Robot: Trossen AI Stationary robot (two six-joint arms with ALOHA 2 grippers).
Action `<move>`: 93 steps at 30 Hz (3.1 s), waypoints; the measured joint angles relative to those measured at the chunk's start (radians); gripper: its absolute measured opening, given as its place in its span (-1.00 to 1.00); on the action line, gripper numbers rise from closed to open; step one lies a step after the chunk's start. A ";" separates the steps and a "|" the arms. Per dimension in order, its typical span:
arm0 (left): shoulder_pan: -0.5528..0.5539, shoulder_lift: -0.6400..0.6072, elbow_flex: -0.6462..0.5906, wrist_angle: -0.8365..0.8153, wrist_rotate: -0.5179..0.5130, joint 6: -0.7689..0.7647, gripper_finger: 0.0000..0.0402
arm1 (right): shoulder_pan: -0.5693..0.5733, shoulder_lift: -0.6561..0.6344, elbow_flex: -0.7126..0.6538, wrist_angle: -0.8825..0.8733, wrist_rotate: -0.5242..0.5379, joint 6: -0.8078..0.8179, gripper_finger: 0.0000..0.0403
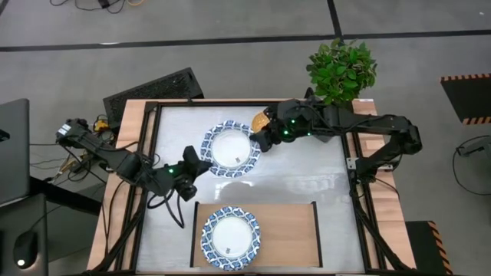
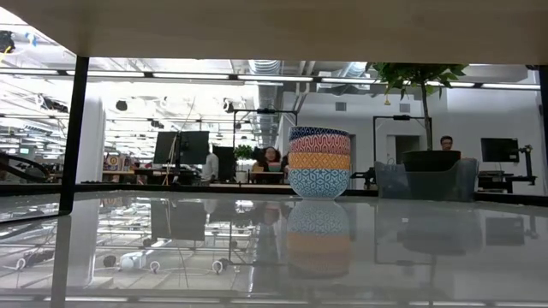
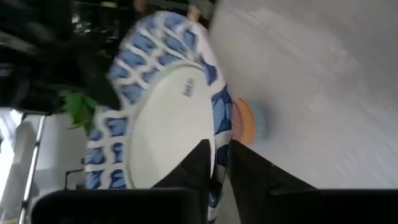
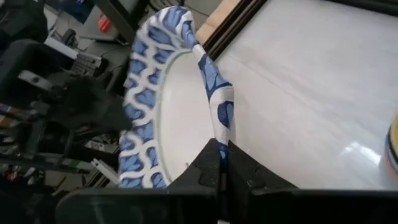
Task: Place and stack plates onto a shelf
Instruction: Stack the white plate on top of the white plate on the shelf
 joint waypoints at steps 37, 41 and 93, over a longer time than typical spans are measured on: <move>-0.332 -0.340 0.000 0.368 -0.701 -0.940 -0.29 | 0.376 0.144 0.000 0.171 -0.125 0.169 -0.88; -0.332 -0.364 0.000 0.367 -0.700 -0.982 -0.29 | 0.404 0.180 -0.001 0.171 -0.122 0.185 -0.88; -0.332 -0.336 0.000 0.366 -0.708 -1.019 -0.29 | 0.401 0.217 0.089 -0.100 -0.189 0.096 -0.03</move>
